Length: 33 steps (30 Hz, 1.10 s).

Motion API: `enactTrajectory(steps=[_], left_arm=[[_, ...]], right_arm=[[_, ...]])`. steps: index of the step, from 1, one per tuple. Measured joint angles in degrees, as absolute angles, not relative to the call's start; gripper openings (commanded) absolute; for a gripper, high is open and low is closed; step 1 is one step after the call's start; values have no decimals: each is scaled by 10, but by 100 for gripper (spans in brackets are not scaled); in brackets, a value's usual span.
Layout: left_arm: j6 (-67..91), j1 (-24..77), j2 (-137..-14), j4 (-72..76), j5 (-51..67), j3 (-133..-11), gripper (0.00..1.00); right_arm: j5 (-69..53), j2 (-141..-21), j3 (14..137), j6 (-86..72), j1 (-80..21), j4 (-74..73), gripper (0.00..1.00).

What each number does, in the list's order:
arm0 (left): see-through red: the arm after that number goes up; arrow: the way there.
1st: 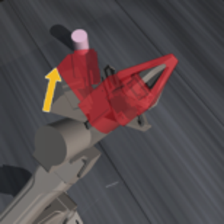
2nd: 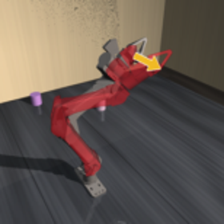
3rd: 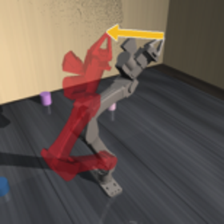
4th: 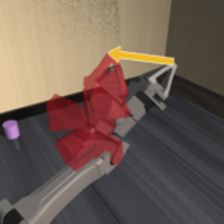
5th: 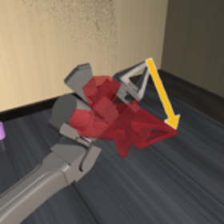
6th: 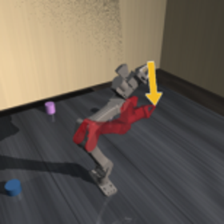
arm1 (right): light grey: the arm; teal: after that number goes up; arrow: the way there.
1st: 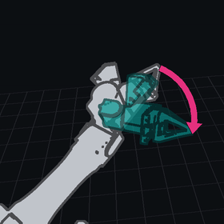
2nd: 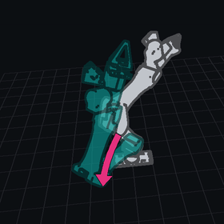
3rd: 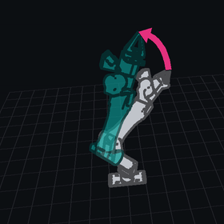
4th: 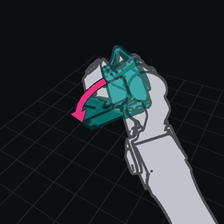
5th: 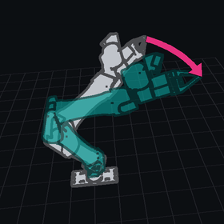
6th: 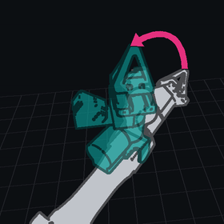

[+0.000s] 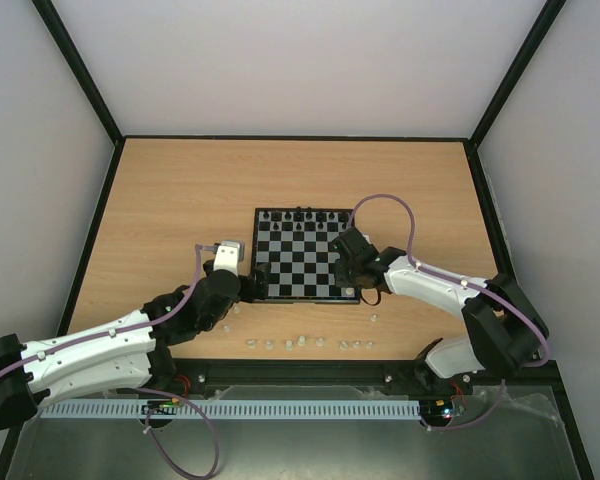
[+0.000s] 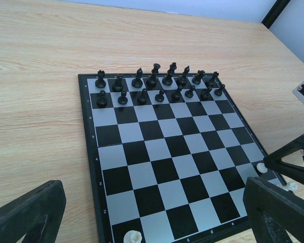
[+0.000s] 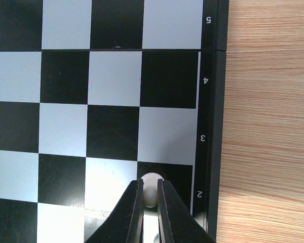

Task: Set up the chess pieces on the board
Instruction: Place the chess piece on the chessboard.

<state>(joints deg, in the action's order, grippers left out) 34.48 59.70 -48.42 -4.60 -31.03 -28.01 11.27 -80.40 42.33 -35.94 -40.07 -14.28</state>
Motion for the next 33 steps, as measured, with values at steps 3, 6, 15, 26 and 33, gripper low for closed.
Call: enactTrajectory(steps=[3,6,15,26,33], left_arm=[[345,597,-484,-46,-310,-280,99],[345,597,-484,-46,-310,-280,99],[345,597,-484,-46,-310,-280,99],[345,597,-484,-46,-310,-280,99],[345,597,-484,-46,-310,-280,99]], right_arm=[[113,-804,423,-359,-401,-143,6],[113,-804,423,-359,-401,-143,7],[119,-804,423,-359,-401,-145,9],[121,-804,423,-359,-401,-151,18],[120,-795,420,-356,-401,-151,30]])
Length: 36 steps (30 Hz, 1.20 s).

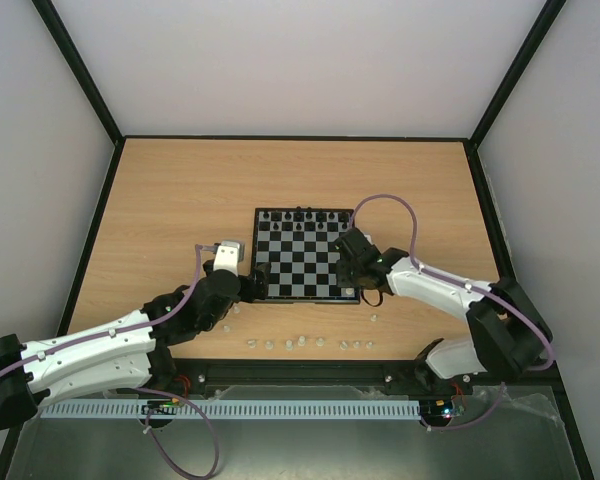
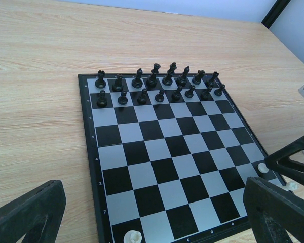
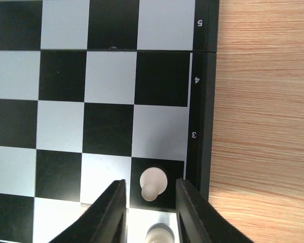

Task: Set up the chess pieces on the board
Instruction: Place the chess piece on the chessboard.

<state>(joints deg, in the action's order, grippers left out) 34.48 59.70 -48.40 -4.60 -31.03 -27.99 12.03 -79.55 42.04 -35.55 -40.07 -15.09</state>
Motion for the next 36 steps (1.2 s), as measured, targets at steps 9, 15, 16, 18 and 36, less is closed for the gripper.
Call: enactTrajectory(steps=[9,15,16,18,36], left_arm=[[345,597,-487,-46,-310,-280,99],[345,597,-491,-46,-311,-280,99],[345,597,-492,-46,-311,-280,99],[346,597,-496,-46,-311,-280,99],[371,491,-575,-55,-284,-280,99]], right_arm=[[126,-721,413,-349,-401,-151,68],[132,-659,400,-350,-400,-151,88],[133,-651,396,-351,-400,-151,91],[134,-639,388,-351,-400,-151,94],[153,-634,350,-346,-398,-121,93]])
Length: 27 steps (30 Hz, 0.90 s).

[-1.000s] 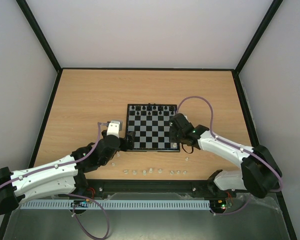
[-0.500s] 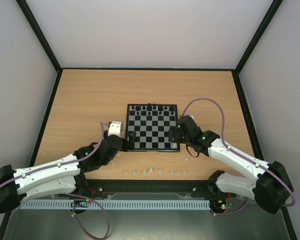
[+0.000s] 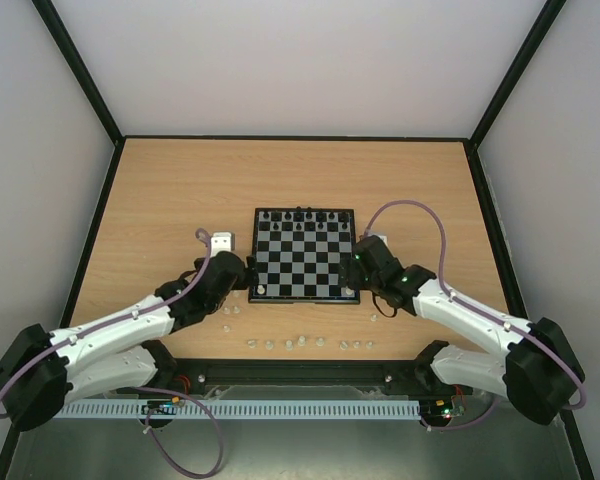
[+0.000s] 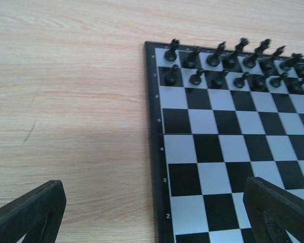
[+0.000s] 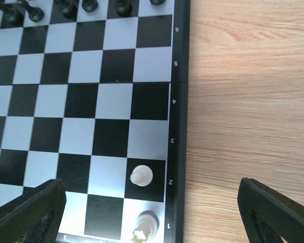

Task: Set up the chess pieces on the board
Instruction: Place the chess piece on the chessboard, then pick up the chess piece at the center of the board.

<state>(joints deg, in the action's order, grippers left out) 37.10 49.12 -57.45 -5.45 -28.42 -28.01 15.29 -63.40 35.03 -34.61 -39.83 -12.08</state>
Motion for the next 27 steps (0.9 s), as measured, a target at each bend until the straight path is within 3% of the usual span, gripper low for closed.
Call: enactTrajectory(steps=[6,27], left_arm=[[395,460,-598,-61,-235,-278,96],[487,464,-630,-90,-160,-225,43]], right_arm=[[140,-639,330,-340,-397,-103,92],[72,-584,304,-336,-397,-77,90]])
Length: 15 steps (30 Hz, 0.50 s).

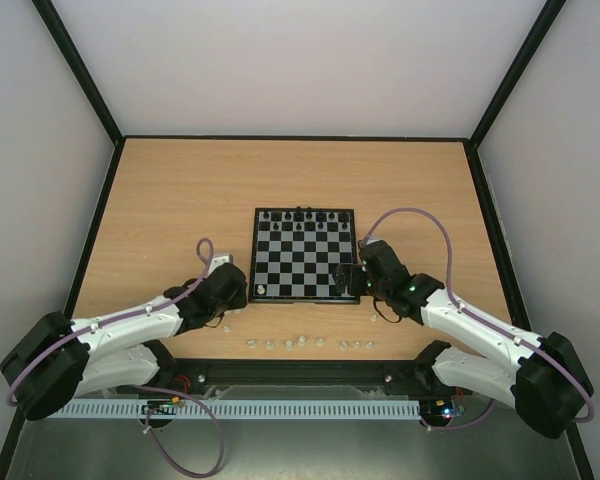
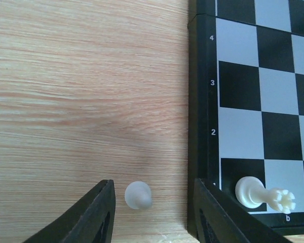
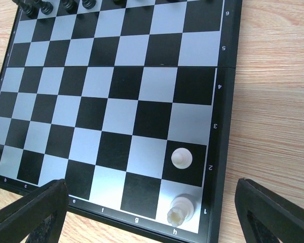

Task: Set up the chess pieces on the board
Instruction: Pick up the chess piece at the center of the board.

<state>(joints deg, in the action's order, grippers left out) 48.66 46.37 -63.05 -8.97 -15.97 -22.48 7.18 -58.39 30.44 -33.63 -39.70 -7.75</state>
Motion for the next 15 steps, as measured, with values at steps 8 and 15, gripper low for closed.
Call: enactTrajectory(steps=[8,15], left_arm=[[493,467,-653,-90,-165,-225,35],[493,474,-646,-91,-171,-224,35]], right_arm=[[64,-584,303,-336,-397,-77,90],[65,-582,302,-336,-397,-76,90]])
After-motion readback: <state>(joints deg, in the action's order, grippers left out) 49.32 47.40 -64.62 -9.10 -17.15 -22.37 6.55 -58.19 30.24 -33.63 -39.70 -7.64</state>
